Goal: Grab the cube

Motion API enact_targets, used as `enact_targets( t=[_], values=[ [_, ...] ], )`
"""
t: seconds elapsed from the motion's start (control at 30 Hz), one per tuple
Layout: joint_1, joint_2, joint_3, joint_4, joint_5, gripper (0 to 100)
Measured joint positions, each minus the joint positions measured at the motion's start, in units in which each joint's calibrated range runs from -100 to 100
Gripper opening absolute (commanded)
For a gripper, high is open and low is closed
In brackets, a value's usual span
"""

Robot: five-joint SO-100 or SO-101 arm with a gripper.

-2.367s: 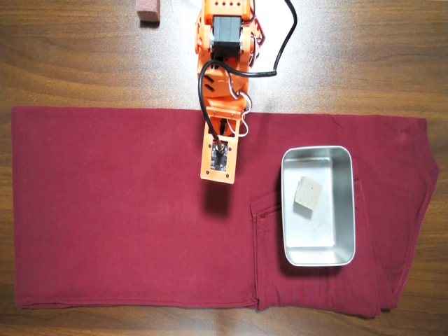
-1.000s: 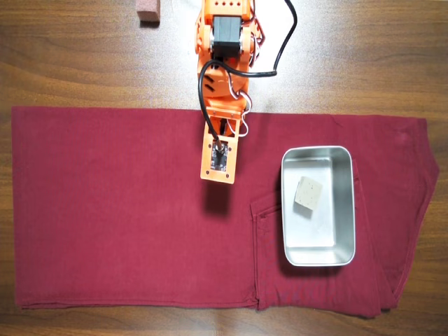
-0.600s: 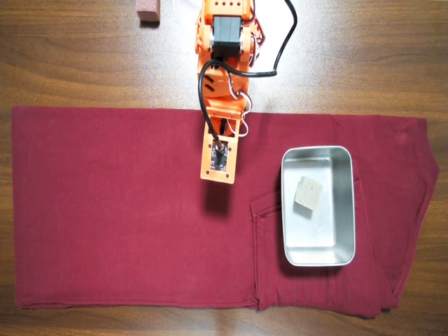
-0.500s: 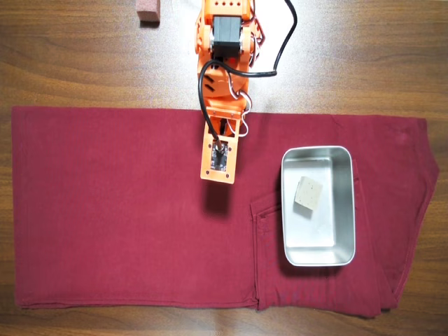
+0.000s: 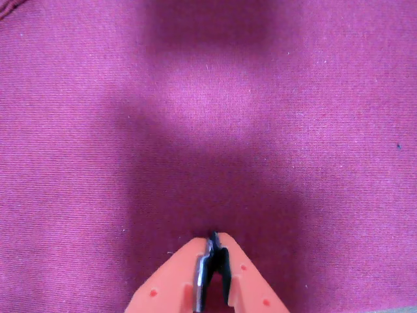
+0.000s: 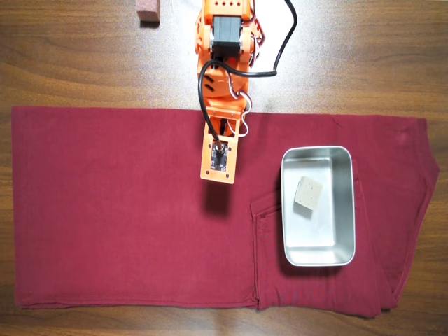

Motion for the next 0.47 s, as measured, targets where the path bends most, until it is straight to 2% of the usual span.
enact_targets(
  t=[0.47],
  values=[
    [0.6, 0.0, 0.0, 0.0, -0.15, 0]
  ],
)
